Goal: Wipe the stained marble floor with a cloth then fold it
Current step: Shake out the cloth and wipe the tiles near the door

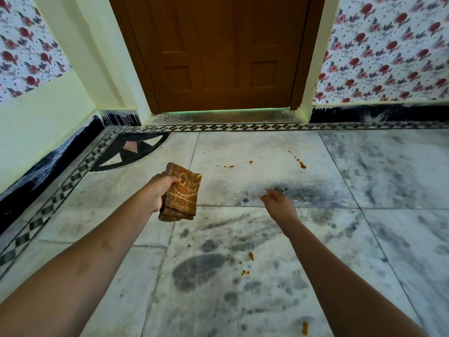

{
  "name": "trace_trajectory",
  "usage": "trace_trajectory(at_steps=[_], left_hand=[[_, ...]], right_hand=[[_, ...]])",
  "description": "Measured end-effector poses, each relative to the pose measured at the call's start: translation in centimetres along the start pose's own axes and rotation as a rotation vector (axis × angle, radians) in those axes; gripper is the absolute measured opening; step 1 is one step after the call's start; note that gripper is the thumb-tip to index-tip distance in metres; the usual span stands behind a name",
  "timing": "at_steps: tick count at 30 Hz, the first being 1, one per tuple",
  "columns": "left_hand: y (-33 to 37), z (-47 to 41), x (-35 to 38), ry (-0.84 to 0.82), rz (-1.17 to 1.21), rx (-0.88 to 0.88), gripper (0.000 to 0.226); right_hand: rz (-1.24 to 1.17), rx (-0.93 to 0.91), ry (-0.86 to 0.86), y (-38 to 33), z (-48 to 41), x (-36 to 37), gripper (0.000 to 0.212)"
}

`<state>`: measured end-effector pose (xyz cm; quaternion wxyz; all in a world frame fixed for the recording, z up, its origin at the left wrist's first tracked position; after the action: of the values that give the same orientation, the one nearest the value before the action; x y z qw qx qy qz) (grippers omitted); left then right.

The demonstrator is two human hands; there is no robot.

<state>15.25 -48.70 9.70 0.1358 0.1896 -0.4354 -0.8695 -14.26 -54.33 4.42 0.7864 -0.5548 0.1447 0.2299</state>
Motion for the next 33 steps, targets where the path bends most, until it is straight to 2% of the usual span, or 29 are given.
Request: trace_trajectory(at_steps=[2, 5, 12, 16, 21, 25, 29, 31, 33], left_hand=[[0.0, -1.6, -0.5, 0.054, 0.038, 0.026, 0.043], [0.1, -5.1, -1.3, 0.138, 0.103, 0.093, 0.044], [2.1, -10.9, -1.3, 0.178, 0.087, 0.23, 0.03], [3.9, -14.9, -0.1, 0.183, -0.064, 0.422, 0.027], [5.8, -20.8, 1.3, 0.295, -0.408, 0.61, 0.035], [8.4, -25.7, 1.8, 0.442, -0.542, 0.682, 0.037], [11.6, -29.1, 3.6, 0.6, -0.667, 0.797, 0.041], [12.4, -30.5, 5.0, 0.635, -0.742, 0.81, 0.042], [12.5, -32.2, 6.6, 0.592, -0.754, 0.808, 0.041]], right_hand=[[0.112, -0.03, 0.009, -0.8, -1.6, 0.9, 0.05], [0.227, -0.061, 0.01, -2.1, -4.5, 3.3, 0.057], [0.395, -0.035, 0.084, -2.2, -8.4, 5.8, 0.066], [0.499, -0.056, 0.113, -1.7, -12.4, 7.0, 0.068], [0.693, -0.04, 0.142, 0.9, -18.9, 8.4, 0.075], [0.685, 0.006, 0.158, 2.7, -22.9, 10.1, 0.079], [0.754, -0.033, 0.302, 3.6, -24.0, 10.6, 0.081], [0.785, -0.02, 0.285, 3.7, -23.9, 10.7, 0.081], [0.779, -0.024, 0.284, 3.4, -23.9, 10.6, 0.08]])
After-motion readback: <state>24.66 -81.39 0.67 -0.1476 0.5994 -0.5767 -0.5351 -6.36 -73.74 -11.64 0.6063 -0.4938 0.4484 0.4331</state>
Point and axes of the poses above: each hand's wrist, its own z-axis away from the middle knuckle, its own x-axis out of the palm, y = z × x, the point moved 6 cm from there along -z, towards the middle knuckle, and after that the axes turned 3 degrees about x, right-handed, at the moved point
